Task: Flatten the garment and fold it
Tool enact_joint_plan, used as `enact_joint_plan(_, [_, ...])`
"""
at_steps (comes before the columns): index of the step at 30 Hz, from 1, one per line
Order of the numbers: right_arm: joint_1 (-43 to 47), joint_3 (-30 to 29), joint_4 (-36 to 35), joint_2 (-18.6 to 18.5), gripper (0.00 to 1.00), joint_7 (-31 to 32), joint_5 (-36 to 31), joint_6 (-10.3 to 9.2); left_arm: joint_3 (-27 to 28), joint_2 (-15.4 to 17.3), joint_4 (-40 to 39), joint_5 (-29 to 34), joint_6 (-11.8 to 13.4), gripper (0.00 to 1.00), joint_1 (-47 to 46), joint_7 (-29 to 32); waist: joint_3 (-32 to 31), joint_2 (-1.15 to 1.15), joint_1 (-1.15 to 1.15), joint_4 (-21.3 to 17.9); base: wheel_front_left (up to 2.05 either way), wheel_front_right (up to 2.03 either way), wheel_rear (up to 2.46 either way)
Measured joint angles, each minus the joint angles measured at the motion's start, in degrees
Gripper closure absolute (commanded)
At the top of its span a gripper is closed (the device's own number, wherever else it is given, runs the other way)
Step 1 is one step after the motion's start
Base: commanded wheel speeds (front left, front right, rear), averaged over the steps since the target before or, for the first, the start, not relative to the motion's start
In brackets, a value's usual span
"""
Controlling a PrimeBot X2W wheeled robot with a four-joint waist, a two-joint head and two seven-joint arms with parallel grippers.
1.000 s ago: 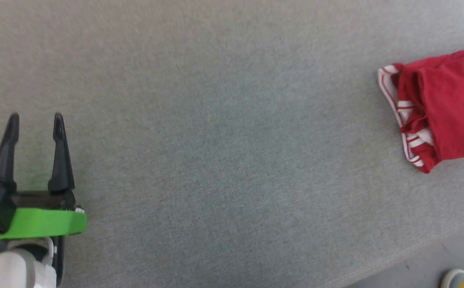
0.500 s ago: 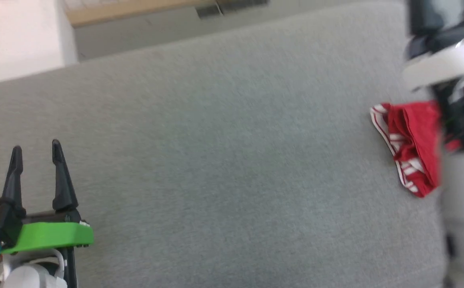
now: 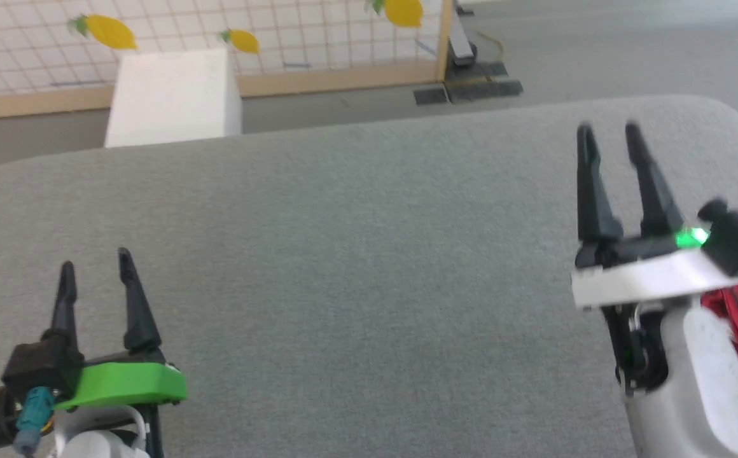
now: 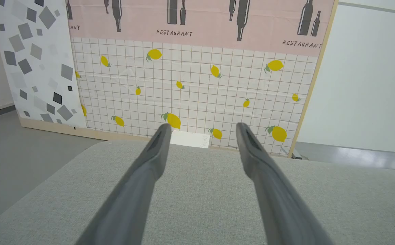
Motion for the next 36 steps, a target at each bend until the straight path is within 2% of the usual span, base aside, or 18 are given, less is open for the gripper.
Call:
enact_joint_plan(8, [7.77,-1.11,2.93,-0.04,0.0,-0.32,-2.89,0.0,-4.39,-0.46,5.46,1.36,-0.57,0.0,-0.01,-0.07,-3.04,0.0,0.0,2.6,0.0,0.0,0.0])
enact_joint_plan(15, [11.49,-2.65,8.29,-0.02,0.0,-0.2,-6.71,0.0,-7.94,-1.07,9.76,3.21,-1.2,0.0,-0.04,-0.08,-3.28,0.0,0.0,2.96,0.0,0.0,0.0])
enact_joint_plan(27, [12.51,-0.99,9.79,-0.02,0.0,1.7,-8.05,0.0,-7.61,-1.58,13.16,3.02,-0.14,0.0,-0.29,-0.16,-2.57,0.0,0.0,2.31,0.0,0.0,0.0])
enact_joint_plan(36, [12.51,-0.67,9.17,-0.02,0.0,1.81,-7.55,0.0,-7.55,-1.7,14.24,2.1,-0.49,0.0,-0.32,-0.16,-2.48,0.0,0.0,2.28,0.0,0.0,0.0])
